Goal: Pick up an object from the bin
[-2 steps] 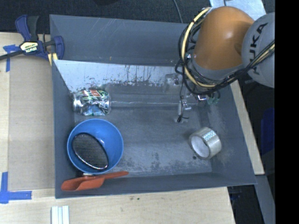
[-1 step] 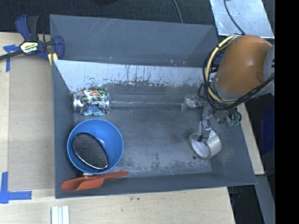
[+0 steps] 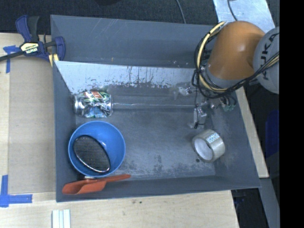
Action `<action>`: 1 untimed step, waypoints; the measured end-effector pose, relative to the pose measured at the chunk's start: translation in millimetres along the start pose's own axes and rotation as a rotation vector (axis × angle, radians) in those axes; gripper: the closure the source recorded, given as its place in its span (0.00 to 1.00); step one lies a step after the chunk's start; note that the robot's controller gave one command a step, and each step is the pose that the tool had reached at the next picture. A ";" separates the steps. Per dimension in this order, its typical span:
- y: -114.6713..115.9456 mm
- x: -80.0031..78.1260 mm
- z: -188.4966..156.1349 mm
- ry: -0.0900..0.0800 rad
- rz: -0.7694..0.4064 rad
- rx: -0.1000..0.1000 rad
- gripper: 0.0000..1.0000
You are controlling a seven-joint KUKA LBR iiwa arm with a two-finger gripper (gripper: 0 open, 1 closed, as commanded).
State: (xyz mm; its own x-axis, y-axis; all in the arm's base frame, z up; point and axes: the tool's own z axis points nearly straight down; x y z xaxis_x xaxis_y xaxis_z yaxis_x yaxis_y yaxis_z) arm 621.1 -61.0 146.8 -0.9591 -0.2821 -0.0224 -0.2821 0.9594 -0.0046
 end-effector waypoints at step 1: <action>-65.3 83.4 48.0 0.007 0.103 0.006 0.00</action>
Offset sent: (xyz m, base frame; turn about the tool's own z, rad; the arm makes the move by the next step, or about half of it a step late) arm -0.0512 -0.0584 -0.0421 0.3627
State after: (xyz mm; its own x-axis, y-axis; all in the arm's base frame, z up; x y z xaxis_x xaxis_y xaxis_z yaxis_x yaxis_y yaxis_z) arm 560.7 -147.1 97.3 -0.9833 -0.1815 -0.0158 -0.1814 0.9834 -0.0085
